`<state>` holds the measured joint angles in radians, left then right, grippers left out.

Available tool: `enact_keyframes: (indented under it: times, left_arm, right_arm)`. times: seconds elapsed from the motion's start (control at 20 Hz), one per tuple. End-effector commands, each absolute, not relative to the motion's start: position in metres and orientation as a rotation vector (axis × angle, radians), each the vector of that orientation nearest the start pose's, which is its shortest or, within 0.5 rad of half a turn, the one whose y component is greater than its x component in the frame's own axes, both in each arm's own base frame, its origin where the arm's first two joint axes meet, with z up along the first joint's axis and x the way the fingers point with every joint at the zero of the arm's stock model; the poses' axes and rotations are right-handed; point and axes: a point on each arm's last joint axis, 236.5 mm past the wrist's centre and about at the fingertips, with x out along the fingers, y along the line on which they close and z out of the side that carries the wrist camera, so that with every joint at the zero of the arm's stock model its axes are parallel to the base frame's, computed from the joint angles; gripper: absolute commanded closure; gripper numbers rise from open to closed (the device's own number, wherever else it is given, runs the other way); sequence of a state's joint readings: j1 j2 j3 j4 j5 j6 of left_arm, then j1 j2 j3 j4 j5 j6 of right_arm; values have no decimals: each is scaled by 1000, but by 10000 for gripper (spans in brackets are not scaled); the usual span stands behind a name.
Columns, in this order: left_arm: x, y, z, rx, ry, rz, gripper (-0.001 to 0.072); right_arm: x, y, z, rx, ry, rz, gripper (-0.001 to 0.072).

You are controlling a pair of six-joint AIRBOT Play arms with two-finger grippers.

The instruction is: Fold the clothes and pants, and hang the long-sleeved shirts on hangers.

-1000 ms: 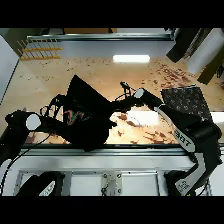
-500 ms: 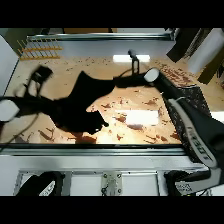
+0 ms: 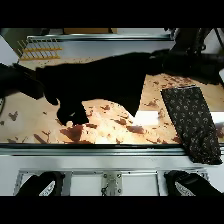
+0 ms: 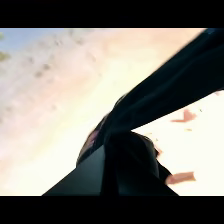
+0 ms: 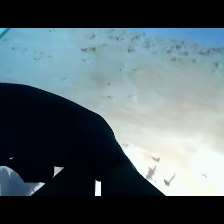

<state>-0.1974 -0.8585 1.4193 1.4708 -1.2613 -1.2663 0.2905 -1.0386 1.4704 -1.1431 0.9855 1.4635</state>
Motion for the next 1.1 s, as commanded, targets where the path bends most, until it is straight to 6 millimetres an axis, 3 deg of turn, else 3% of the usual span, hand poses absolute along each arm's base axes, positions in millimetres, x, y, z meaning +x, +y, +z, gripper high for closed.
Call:
enact_keyframes:
  times: [0.0,0.05,0.1,0.3,0.55,0.75,1.05]
  left_arm:
    - [318,-121,170,188,881,-511,673]
    - [319,-133,143,128,938,-539,350]
    - [324,-138,122,73,982,-532,110]
    - [332,-123,64,-67,1150,-422,85]
    - [285,-110,-16,-204,1351,-292,84]
    - [279,-86,-66,-432,1362,-73,84]
    - [277,-120,-109,-664,1484,-134,85]
  right_arm:
    - [360,178,221,135,699,512,697]
    - [362,177,206,136,722,501,698]
    - [366,176,195,141,731,490,697]
    - [377,174,184,150,738,462,697]
    - [377,174,182,150,741,462,696]
    - [377,174,182,150,742,463,696]
    - [377,174,182,149,742,463,696]
